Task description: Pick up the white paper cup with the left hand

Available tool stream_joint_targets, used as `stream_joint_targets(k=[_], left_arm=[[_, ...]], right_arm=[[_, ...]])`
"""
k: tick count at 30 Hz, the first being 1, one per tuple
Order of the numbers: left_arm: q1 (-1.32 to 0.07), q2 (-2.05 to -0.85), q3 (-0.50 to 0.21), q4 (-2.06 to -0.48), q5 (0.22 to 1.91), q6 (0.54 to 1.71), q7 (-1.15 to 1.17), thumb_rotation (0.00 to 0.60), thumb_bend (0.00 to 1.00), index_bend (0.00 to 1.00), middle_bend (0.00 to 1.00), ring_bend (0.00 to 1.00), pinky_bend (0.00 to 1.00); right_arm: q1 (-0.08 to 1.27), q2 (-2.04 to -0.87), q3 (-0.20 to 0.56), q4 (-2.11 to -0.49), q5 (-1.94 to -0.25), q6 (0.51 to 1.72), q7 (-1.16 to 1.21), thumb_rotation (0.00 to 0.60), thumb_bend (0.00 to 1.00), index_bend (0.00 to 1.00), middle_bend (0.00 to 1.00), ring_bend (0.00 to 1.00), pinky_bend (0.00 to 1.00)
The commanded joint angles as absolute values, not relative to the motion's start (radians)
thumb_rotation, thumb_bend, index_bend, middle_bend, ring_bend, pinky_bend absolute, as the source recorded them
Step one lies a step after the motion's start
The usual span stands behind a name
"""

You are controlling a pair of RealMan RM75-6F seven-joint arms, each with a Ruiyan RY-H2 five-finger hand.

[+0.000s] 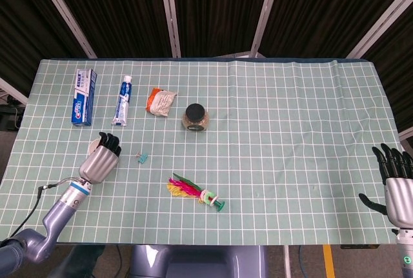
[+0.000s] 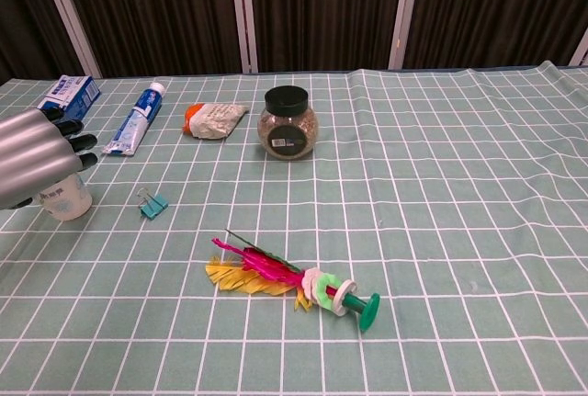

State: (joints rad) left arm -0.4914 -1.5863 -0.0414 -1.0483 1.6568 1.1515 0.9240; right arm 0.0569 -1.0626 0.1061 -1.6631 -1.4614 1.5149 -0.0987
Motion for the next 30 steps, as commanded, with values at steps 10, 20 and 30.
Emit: stream_joint_targets(k=[10,20,30], left_arm=[[-0.487,-1.579,-0.054,-1.066,1.628,1.213,0.802,0.6,0.0,0.55,0.42,0.4,0.47],[-0.465,-1.347,-0.133,-1.445,1.443,1.114,0.114,0.6,0.0,0.54,0.42,0.4,0.47],[-0.539,-1.247,-0.063,-1.408,1.43,0.767,-0.477,0.6,0.0,0.52,0.4,0.38,0.46]], right_arm=[[0.057,-1.063,0.105,-1.664,-1.463,1.517,-0.1,0.6,0.0,0.0,0.0,0.0,0.0],[0.056,-1.064,0.101,-1.669,-1.47,1.52,-0.106,0.6,0.0,0.0,0.0,0.0,0.0],[0.058,-1.068,0.097,-1.672,-1.473,1.517,-0.122,0.6,0.0,0.0,0.0,0.0,0.0]])
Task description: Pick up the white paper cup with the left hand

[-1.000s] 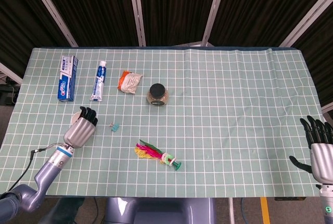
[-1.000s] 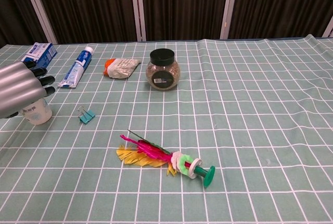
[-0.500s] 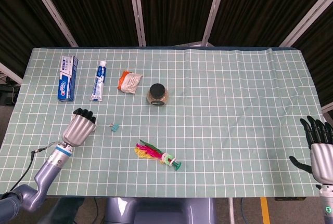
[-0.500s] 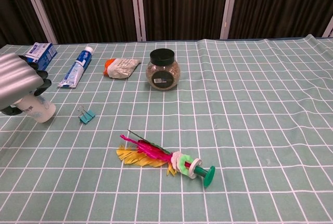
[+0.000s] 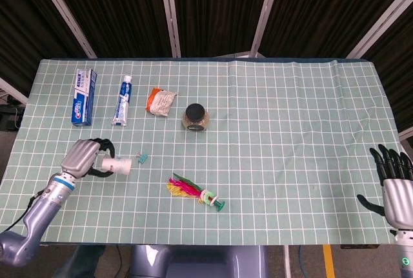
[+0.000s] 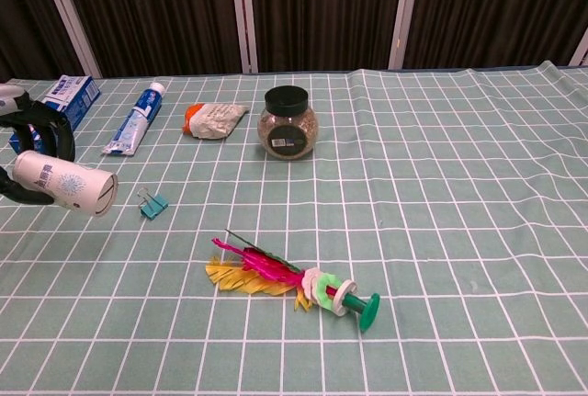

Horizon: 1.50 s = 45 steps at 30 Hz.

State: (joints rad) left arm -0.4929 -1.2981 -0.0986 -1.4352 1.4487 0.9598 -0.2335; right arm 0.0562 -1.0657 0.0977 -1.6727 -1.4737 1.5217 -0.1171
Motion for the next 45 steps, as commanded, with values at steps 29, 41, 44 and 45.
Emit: stream_joint_targets(k=[29,41,44,45], left_arm=[[-0.46,-1.352,-0.012,-1.435,1.635,1.147,0.483,0.6,0.0,0.0,0.0,0.0,0.0],[-0.447,-1.556,-0.002,-1.298,1.649,1.183,0.899,0.6,0.0,0.06,0.0,0.0,0.0],[-0.445,-1.574,0.0,-1.272,1.656,1.195,0.915,0.6,0.0,0.07,0.0,0.0,0.02],[-0.445,-1.582,0.001,-1.261,1.659,1.199,0.92,0.6,0.0,0.07,0.0,0.0,0.02]], right_arm=[[0.056,-1.062,0.095,-1.678,-1.477,1.524,-0.112,0.6,0.0,0.0,0.0,0.0,0.0],[0.055,-1.053,0.101,-1.67,-1.465,1.522,-0.09,0.6,0.0,0.0,0.0,0.0,0.0],[0.054,-1.052,0.101,-1.67,-1.466,1.524,-0.088,0.6,0.0,0.0,0.0,0.0,0.0],[0.054,-1.052,0.101,-1.67,-1.467,1.525,-0.087,0.6,0.0,0.0,0.0,0.0,0.0]])
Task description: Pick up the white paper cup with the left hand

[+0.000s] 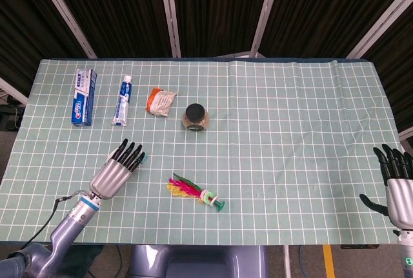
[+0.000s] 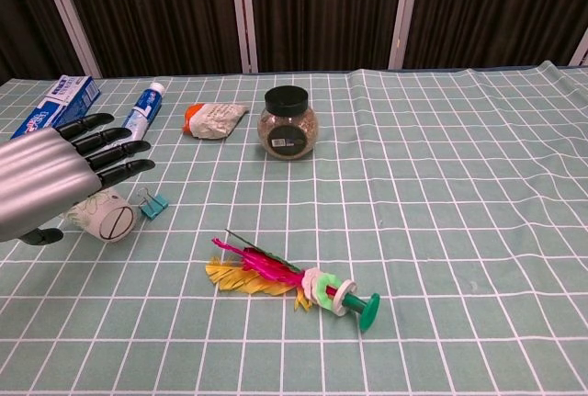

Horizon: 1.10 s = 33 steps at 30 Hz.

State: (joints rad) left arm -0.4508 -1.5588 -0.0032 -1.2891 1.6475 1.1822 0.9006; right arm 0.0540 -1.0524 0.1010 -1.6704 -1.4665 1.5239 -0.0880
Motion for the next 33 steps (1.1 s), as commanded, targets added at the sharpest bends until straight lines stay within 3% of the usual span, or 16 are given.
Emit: stream_joint_targets(k=[1,7,17,23,29,33], left_arm=[[-0.444,-1.592,0.003,-1.245,1.661,1.203,0.923,0.6,0.0,0.07,0.0,0.0,0.02],[-0.449,-1.631,0.008,-1.184,1.663,1.203,0.912,0.6,0.0,0.11,0.03,0.03,0.09],[-0.449,-1.677,0.033,-1.103,1.68,1.21,0.882,0.6,0.0,0.32,0.28,0.31,0.37],[-0.45,-1.684,0.032,-1.078,1.695,1.248,0.814,0.6,0.0,0.45,0.4,0.41,0.45],[-0.45,-1.637,-0.011,-1.167,1.652,1.278,0.645,0.6,0.0,0.46,0.41,0.42,0.47],[-0.451,-1.549,-0.092,-1.333,1.558,1.279,0.395,0.6,0.0,0.46,0.41,0.42,0.47]], right_arm=[[0.054,-1.052,0.101,-1.67,-1.468,1.526,-0.086,0.6,0.0,0.0,0.0,0.0,0.0],[0.054,-1.051,0.101,-1.669,-1.467,1.524,-0.083,0.6,0.0,0.0,0.0,0.0,0.0],[0.055,-1.05,0.102,-1.667,-1.467,1.523,-0.078,0.6,0.0,0.0,0.0,0.0,0.0],[0.054,-1.048,0.102,-1.667,-1.467,1.524,-0.074,0.6,0.0,0.0,0.0,0.0,0.0],[0.056,-1.05,0.101,-1.667,-1.467,1.521,-0.078,0.6,0.0,0.0,0.0,0.0,0.0],[0.057,-1.052,0.1,-1.668,-1.466,1.518,-0.082,0.6,0.0,0.0,0.0,0.0,0.0]])
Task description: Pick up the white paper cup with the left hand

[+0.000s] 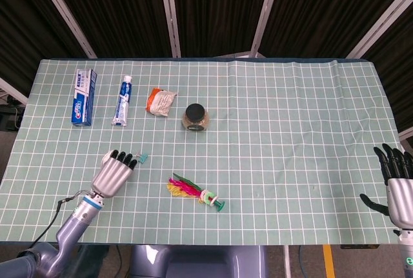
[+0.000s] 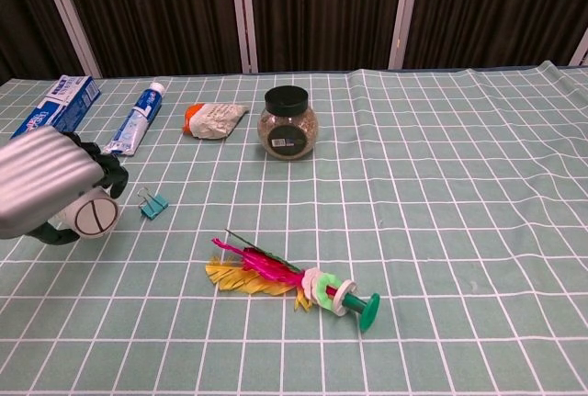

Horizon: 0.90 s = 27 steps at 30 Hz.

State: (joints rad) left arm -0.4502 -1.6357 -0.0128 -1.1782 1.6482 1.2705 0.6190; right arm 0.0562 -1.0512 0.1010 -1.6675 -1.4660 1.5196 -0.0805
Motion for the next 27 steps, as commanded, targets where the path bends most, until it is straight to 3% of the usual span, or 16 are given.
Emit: stream_joint_targets(k=[1,6,13,18,27], left_arm=[[-0.455,-1.521,-0.104,-1.368,1.541,1.268,0.337,0.6,0.0,0.47,0.41,0.42,0.47],[-0.451,-1.415,-0.197,-1.531,1.404,1.213,-0.058,0.6,0.0,0.48,0.41,0.42,0.47],[-0.482,-1.419,-0.244,-1.487,1.267,1.015,-0.502,0.6,0.0,0.48,0.41,0.42,0.47],[-0.507,-1.477,-0.238,-1.384,1.254,0.936,-0.634,0.6,0.0,0.48,0.41,0.42,0.47],[-0.539,-1.548,-0.232,-1.263,1.252,0.886,-0.677,0.6,0.0,0.48,0.41,0.42,0.47]], right_arm=[[0.057,-1.053,0.1,-1.669,-1.466,1.518,-0.083,0.6,0.0,0.0,0.0,0.0,0.0],[0.058,-1.054,0.101,-1.671,-1.466,1.518,-0.087,0.6,0.0,0.0,0.0,0.0,0.0],[0.061,-1.056,0.1,-1.668,-1.465,1.513,-0.091,0.6,0.0,0.0,0.0,0.0,0.0],[0.062,-1.058,0.102,-1.665,-1.457,1.509,-0.092,0.6,0.0,0.0,0.0,0.0,0.0],[0.061,-1.057,0.106,-1.658,-1.448,1.509,-0.084,0.6,0.0,0.0,0.0,0.0,0.0]])
